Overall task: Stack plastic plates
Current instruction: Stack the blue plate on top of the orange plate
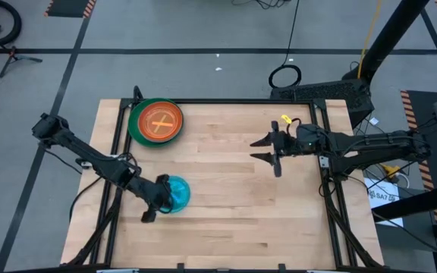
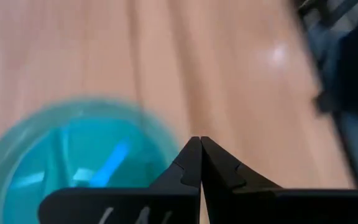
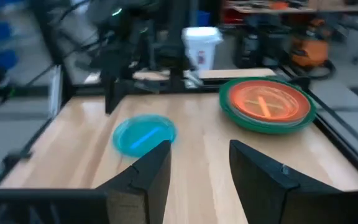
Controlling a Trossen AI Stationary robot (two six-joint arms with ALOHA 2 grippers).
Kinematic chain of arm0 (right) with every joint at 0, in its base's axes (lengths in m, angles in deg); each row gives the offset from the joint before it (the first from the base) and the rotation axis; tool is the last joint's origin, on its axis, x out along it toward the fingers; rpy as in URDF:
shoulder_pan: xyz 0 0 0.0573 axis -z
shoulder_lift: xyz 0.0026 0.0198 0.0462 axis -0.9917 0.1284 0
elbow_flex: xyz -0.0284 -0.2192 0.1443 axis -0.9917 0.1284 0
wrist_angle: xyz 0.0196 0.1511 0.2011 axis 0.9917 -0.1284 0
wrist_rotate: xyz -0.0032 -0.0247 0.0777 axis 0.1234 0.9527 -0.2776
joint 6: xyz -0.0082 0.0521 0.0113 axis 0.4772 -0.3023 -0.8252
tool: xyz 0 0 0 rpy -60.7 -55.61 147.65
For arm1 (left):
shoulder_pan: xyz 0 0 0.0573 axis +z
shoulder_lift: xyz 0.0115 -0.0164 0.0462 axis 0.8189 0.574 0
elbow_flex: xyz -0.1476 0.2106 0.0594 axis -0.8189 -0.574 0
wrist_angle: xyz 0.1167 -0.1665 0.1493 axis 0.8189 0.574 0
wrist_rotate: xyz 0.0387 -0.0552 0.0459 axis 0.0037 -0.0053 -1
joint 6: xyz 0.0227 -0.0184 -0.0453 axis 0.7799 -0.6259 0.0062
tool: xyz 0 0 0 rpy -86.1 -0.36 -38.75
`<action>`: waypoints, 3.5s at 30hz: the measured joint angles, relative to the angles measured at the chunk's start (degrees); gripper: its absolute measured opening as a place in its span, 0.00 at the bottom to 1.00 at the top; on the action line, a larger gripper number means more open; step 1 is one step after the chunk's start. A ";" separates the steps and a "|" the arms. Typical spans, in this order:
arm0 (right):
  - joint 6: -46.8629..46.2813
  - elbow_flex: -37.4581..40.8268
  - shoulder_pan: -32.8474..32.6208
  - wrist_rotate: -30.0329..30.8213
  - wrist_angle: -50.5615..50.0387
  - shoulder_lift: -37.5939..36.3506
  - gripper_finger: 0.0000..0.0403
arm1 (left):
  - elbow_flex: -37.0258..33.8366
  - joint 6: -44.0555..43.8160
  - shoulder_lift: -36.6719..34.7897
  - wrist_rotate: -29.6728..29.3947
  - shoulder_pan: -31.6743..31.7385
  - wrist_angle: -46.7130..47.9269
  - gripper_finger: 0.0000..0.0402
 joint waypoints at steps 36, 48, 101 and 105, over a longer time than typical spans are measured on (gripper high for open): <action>-1.39 -27.57 -4.78 1.68 0.87 47.54 0.38 | -0.07 -8.07 -5.30 -17.05 -0.02 24.89 0.25; 1.30 -28.54 -4.76 1.66 0.79 54.10 0.38 | -3.81 -14.43 -3.53 -18.48 -0.07 16.12 0.34; 4.62 -28.52 -5.29 1.68 -2.12 54.12 0.38 | -8.68 -35.52 5.91 -26.01 -0.04 12.82 0.34; 4.62 -28.52 -5.29 1.68 -2.13 54.12 0.38 | -8.68 -35.52 5.91 -26.02 -0.02 12.82 0.34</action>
